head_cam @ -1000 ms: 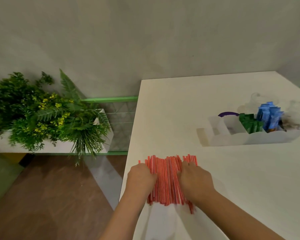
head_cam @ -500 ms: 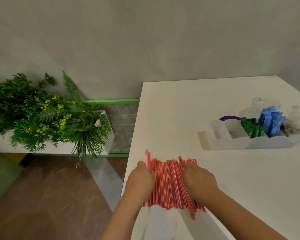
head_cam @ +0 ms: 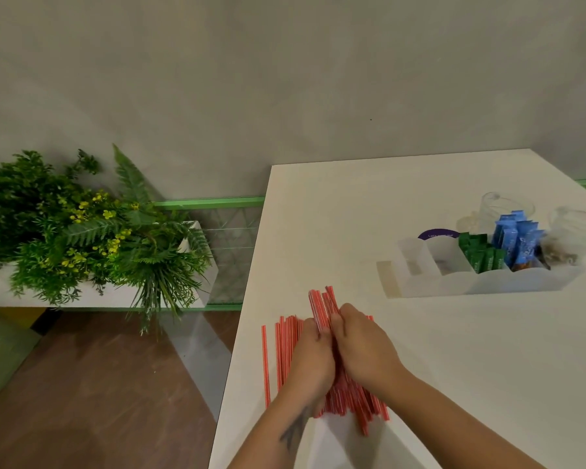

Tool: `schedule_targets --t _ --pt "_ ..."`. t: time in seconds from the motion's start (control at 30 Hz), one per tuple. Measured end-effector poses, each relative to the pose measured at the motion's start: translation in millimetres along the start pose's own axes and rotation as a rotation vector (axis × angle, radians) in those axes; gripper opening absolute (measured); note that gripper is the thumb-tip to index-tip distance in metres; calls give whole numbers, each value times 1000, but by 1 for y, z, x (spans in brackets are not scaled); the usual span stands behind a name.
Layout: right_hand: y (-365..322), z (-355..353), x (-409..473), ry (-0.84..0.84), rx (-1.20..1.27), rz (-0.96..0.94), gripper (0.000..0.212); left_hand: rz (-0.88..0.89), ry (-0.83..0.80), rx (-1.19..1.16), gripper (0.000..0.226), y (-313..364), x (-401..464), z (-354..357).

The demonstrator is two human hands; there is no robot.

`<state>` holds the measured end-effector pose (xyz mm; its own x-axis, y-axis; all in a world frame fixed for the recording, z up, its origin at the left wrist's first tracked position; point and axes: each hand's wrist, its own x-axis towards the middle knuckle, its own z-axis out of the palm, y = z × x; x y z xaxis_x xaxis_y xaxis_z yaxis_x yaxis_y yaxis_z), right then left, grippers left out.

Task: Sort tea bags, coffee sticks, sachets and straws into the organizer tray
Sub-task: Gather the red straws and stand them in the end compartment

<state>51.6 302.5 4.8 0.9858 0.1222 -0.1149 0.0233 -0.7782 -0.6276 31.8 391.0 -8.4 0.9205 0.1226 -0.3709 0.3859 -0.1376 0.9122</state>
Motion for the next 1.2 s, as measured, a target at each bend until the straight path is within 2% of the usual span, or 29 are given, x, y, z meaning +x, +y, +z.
schedule_targets --t 0.2,0.33,0.6,0.7,0.77,0.87,1.0,1.1,1.2 --pt "3 -8 -6 128 -267 -24 27 -82 -76 -221 21 -3 -1 16" --pt "8 -12 -5 110 -280 39 30 -69 -81 -259 23 1 0 24" --pt "17 -24 -3 7 26 123 22 62 -49 15 13 2 -4 37" --pt "19 -41 -2 -17 324 134 14 157 -71 79 12 14 -12 35" --pt "18 -57 -4 9 497 94 34 264 -107 110 12 19 -17 37" --pt "20 -74 -5 122 404 -53 60 345 -200 104 15 26 -19 47" --pt "24 -90 -9 237 283 -140 61 454 -324 96 26 37 -11 55" --pt "29 -97 -13 310 250 -185 68 529 -356 109 25 45 -9 60" --pt "32 -103 -17 293 206 -190 52 489 -395 -16 35 48 -5 71"
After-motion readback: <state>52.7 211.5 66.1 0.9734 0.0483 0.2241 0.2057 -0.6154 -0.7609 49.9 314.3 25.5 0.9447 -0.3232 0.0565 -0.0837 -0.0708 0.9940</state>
